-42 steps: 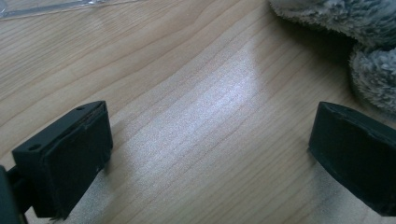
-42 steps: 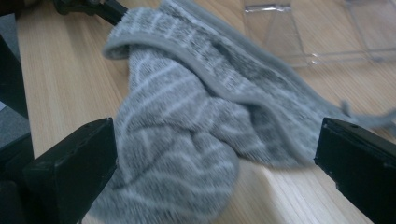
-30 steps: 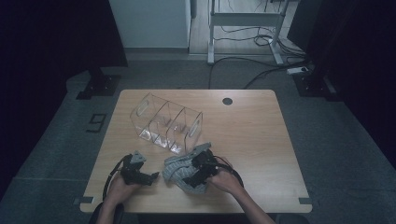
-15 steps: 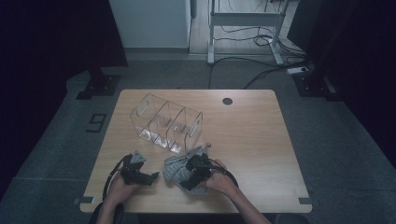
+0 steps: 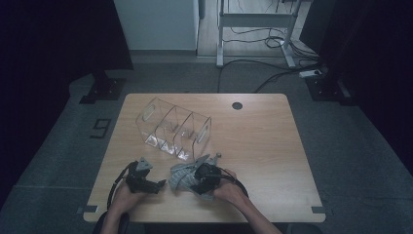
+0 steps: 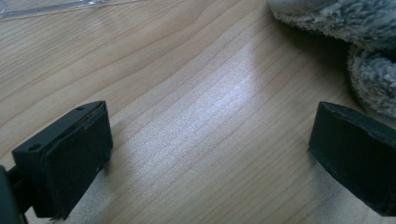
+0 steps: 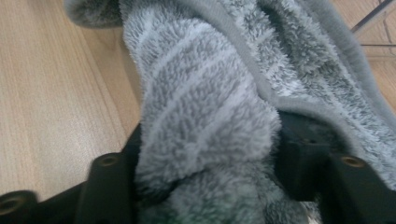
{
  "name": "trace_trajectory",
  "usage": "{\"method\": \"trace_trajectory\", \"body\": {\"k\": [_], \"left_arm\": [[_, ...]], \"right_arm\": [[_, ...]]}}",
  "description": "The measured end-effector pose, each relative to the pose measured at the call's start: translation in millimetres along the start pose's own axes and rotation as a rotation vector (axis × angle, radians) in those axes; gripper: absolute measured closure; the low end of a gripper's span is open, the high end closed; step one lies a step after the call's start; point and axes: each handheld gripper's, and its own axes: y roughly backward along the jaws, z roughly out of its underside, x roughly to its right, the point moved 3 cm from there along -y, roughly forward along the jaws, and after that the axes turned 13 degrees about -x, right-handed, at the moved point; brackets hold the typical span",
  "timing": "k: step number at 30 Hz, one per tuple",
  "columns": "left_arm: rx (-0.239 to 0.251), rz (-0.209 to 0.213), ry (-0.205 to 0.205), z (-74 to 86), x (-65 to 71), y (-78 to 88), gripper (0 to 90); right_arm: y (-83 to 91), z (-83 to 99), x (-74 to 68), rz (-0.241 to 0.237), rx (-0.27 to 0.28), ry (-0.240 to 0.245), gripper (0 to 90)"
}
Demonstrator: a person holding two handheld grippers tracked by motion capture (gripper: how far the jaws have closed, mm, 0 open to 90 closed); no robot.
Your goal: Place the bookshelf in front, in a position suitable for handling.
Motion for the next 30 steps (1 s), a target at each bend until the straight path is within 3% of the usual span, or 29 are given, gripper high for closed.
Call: {"method": "trace_trajectory", "body": {"k": [4, 7, 14, 30], "left_arm": [[0.000, 0.000, 0.000, 0.0, 0.0, 0.0, 0.0], [0.000, -0.001, 0.001, -0.1, 0.0, 0.0, 0.0], [0.000, -0.001, 0.001, -0.1, 0.1, -0.1, 0.0], [0.001, -0.002, 0.002, -0.2, 0.2, -0.2, 0.0]], "right_arm": [[2.7, 1.7, -0.3, 0.001, 0.012, -0.005, 55.3], [4.4, 2.6, -1.2, 0.000, 0.020, -0.009, 59.4], [10.4, 3.0, -3.9, -0.021, 0.028, -0.011, 60.5], [47.9, -4.7, -12.9, -0.024, 0.107, 0.015, 60.9]]}}
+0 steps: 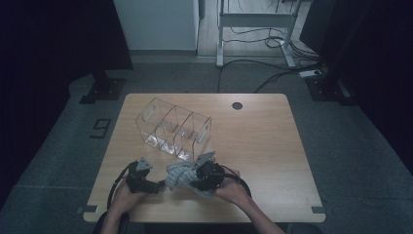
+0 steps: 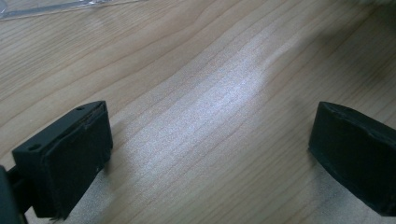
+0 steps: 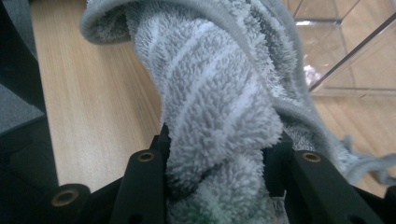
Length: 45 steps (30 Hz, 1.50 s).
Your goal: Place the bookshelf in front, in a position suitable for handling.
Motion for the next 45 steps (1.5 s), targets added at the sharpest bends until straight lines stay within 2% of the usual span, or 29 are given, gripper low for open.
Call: {"method": "trace_trajectory", "body": {"k": [10, 16, 29, 45], "left_arm": [[-0.002, 0.000, -0.002, 0.0, -0.1, 0.1, 0.0], [-0.001, 0.000, -0.002, 0.0, -0.1, 0.0, 0.0], [0.000, -0.001, 0.002, -0.1, 0.2, -0.1, 0.0], [0.000, 0.000, 0.002, -0.3, 0.1, -0.2, 0.0]], "right_arm": [[23.4, -7.9, -3.5, -0.004, 0.036, 0.013, 60.8], [28.9, -4.4, -2.5, -0.003, 0.037, 0.012, 60.9], [46.7, 17.0, 8.1, 0.020, 0.044, -0.020, 61.1], [77.2, 57.4, 33.0, 0.085, 0.066, -0.121, 61.1]]}}
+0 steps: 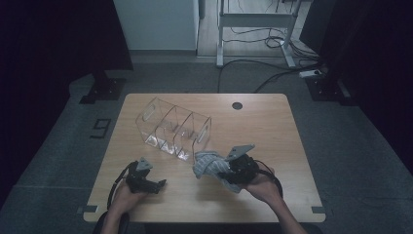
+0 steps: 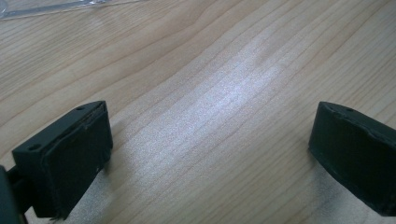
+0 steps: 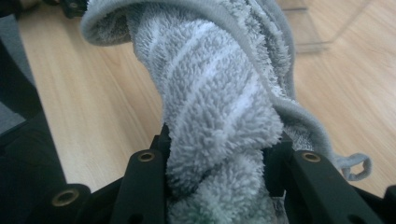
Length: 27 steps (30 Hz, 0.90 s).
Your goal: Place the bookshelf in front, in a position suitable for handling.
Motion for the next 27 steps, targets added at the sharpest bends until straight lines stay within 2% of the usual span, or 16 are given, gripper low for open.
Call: {"method": "trace_trajectory", "body": {"k": [12, 20, 27], "left_arm": [[0.000, 0.000, 0.000, -0.1, 0.0, 0.0, 0.0], [0.000, 0.000, 0.000, -0.1, 0.1, -0.1, 0.0], [0.000, 0.000, 0.001, -0.2, 0.1, -0.1, 0.0]], "right_arm": [[17.8, 23.8, 23.6, 0.065, -0.004, -0.074, 61.2], [36.4, 52.5, 45.9, 0.123, -0.006, -0.148, 61.2], [51.1, 74.7, 59.0, 0.169, 0.004, -0.211, 61.2]]}}
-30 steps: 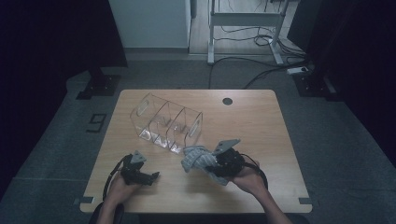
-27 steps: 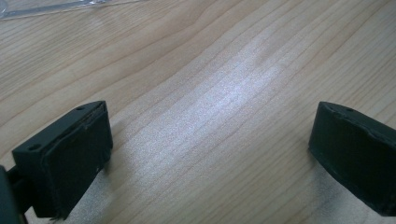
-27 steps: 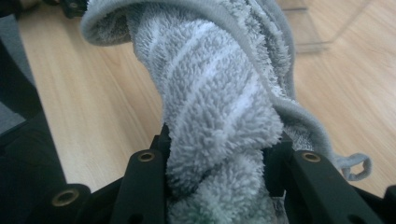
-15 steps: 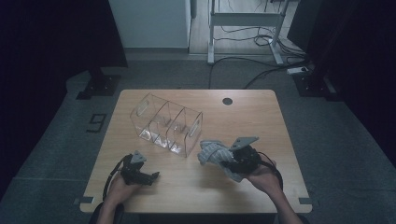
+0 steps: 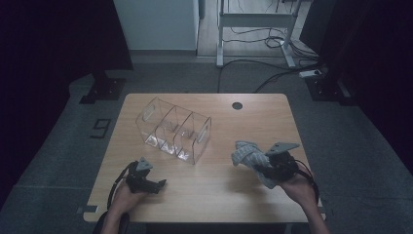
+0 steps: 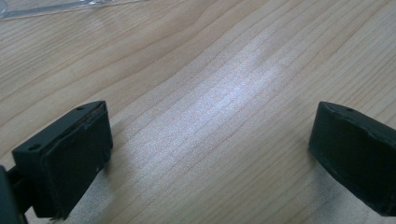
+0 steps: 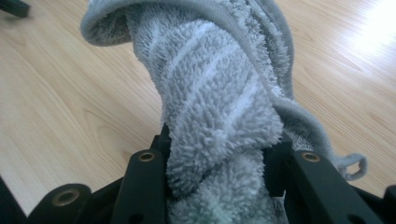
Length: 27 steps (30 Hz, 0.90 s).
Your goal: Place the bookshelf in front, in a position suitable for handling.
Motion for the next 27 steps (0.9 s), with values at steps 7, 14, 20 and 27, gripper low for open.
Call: {"method": "trace_trajectory", "body": {"k": [7, 14, 20, 27], "left_arm": [[0.000, 0.000, 0.000, 0.0, 0.0, 0.0, 0.0], [0.000, 0.000, 0.000, -0.1, 0.0, 0.0, 0.0], [0.000, 0.000, 0.000, -0.1, 0.0, 0.0, 0.0], [0.000, 0.000, 0.000, -0.1, 0.0, 0.0, 0.0]], "right_arm": [[10.8, 20.2, 18.5, 0.043, -0.005, -0.062, 61.2], [22.3, 39.2, 34.0, 0.078, -0.003, -0.114, 61.2], [27.3, 48.6, 39.9, 0.098, -0.003, -0.138, 61.2], [15.0, 60.0, 42.4, 0.109, -0.026, -0.154, 61.0]]}}
